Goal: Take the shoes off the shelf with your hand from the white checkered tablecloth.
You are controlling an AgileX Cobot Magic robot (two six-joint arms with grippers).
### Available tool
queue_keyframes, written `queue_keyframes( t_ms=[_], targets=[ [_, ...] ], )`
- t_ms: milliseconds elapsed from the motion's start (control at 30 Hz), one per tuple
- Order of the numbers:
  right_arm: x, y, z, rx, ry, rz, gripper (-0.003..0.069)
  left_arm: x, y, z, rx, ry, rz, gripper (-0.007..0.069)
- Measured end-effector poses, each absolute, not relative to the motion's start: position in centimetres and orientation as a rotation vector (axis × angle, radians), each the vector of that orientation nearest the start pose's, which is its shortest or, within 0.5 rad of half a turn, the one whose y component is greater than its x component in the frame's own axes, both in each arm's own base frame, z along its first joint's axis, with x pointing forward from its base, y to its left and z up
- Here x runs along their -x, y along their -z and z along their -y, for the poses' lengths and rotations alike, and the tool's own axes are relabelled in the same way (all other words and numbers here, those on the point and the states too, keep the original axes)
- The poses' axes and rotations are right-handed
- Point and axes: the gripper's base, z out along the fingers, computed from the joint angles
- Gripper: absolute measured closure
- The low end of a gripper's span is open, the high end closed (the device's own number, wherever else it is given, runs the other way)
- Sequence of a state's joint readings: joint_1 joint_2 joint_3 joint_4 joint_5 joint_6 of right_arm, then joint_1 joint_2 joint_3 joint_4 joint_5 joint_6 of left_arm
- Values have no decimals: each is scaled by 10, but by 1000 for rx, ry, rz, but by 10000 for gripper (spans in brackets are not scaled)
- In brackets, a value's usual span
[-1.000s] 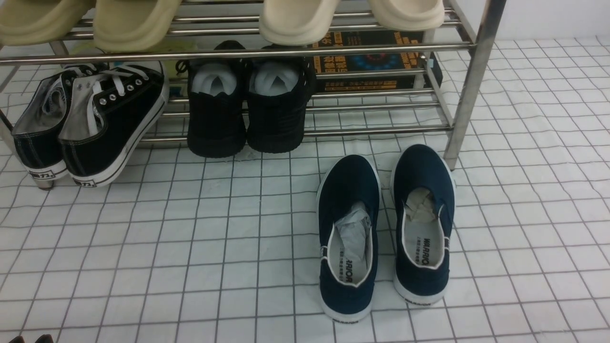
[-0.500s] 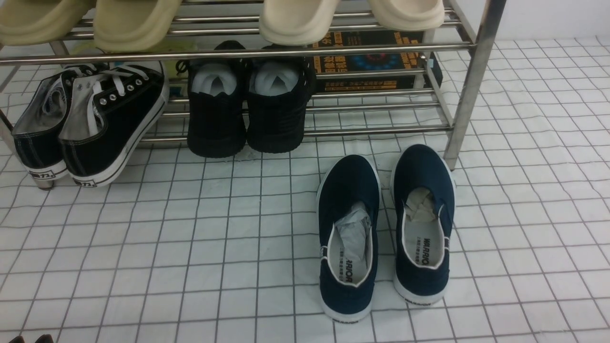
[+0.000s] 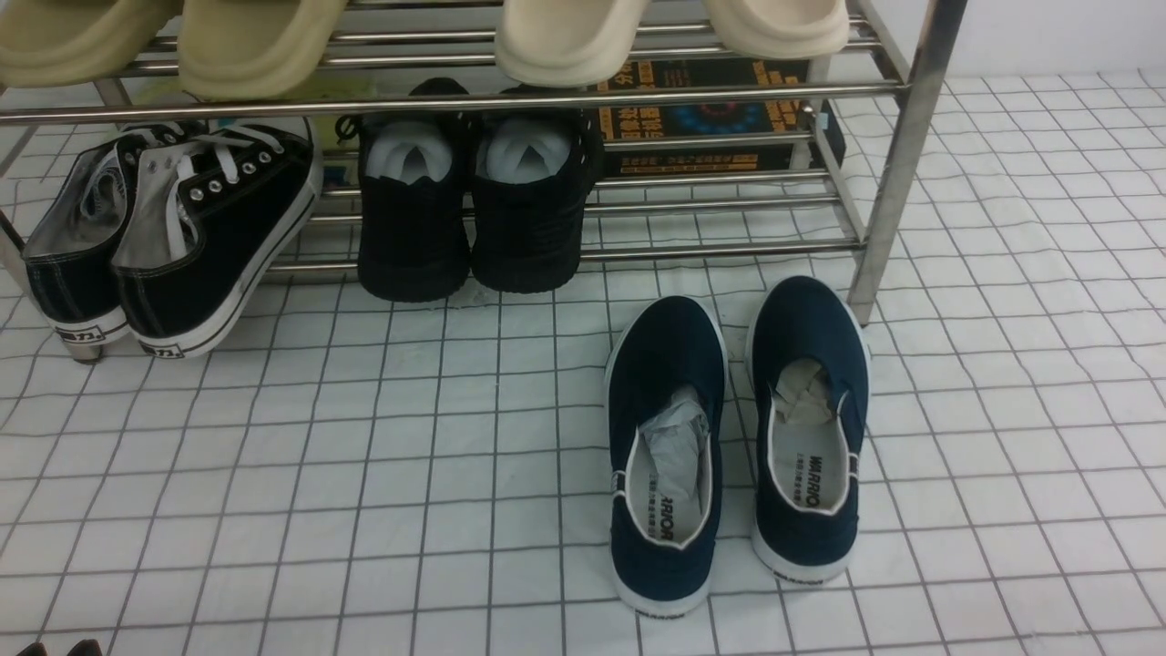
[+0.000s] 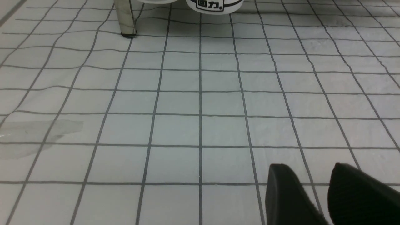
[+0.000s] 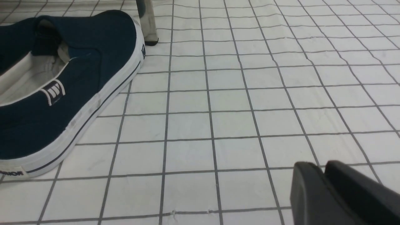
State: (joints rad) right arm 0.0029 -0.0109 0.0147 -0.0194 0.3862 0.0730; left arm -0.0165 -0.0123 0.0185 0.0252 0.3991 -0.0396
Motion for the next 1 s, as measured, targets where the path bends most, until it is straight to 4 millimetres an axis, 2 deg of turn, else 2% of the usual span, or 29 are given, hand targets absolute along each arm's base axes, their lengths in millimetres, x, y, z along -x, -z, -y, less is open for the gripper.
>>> queue_keyframes(
  t_ms=[1000],
  targets=[
    [-52,-174,1,-55,-34,-1873,529,-52,-172,0,7,13,-1889,385]
  ],
)
